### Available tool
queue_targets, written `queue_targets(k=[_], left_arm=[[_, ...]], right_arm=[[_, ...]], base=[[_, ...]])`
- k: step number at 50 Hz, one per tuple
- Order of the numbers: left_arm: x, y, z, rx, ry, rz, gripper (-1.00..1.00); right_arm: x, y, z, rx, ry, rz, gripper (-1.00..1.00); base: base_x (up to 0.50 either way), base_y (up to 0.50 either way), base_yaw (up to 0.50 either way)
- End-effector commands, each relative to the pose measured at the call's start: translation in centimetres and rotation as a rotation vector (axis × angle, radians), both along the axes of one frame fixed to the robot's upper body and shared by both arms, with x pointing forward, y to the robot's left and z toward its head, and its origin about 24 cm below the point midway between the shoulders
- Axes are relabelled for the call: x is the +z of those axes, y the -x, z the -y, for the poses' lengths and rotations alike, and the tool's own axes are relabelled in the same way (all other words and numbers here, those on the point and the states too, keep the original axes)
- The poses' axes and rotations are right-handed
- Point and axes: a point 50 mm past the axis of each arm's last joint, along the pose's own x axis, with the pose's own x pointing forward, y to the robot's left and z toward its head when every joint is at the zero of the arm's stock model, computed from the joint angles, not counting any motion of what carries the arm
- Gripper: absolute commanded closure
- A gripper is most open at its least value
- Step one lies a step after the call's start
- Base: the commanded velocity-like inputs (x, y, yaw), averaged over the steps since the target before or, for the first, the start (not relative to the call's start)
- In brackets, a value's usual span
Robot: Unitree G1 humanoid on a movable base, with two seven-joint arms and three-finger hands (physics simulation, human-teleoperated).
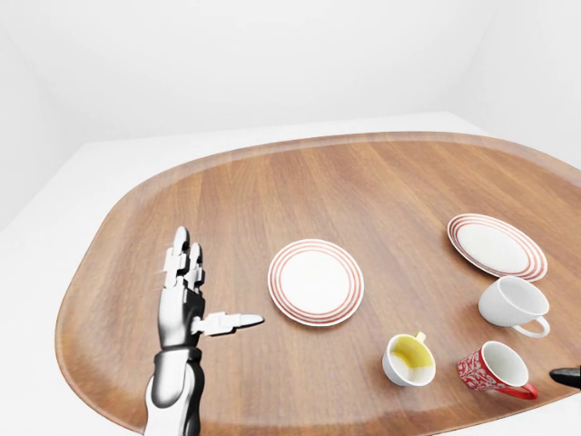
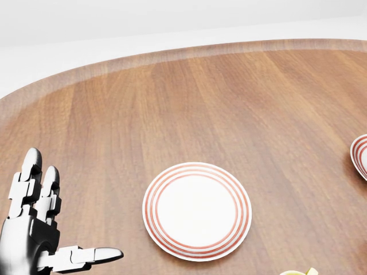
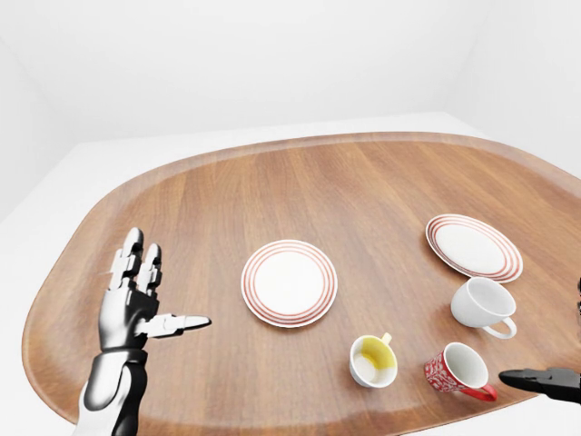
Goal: Put the red mug on the left plate.
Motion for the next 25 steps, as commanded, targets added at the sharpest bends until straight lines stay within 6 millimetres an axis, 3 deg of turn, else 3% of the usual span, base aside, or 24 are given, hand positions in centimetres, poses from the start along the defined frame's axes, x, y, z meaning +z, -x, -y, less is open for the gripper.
queue_targets(k=[1, 10, 25], left_arm=[[0.0, 0.0, 0.0, 0.000, -0.001, 0.001, -1.00], [0.0, 0.0, 0.0, 0.000, -0.001, 0.001, -1.00], [-0.1, -0.1, 0.0, 0.001, 0.000, -0.002, -1.00]], right_arm=[[-0.7, -0.4, -0.1, 0.014, -0.024, -0.017, -1.00], [-2.2, 0.4, -0.1, -0.005, -0.081, -0.047, -1.00], [-3.6, -0.1, 0.1, 0.001, -0.140, -0.050, -1.00]], base=[[0.00, 0.00, 0.00], [0.00, 0.00, 0.00], [0.00, 0.00, 0.00]])
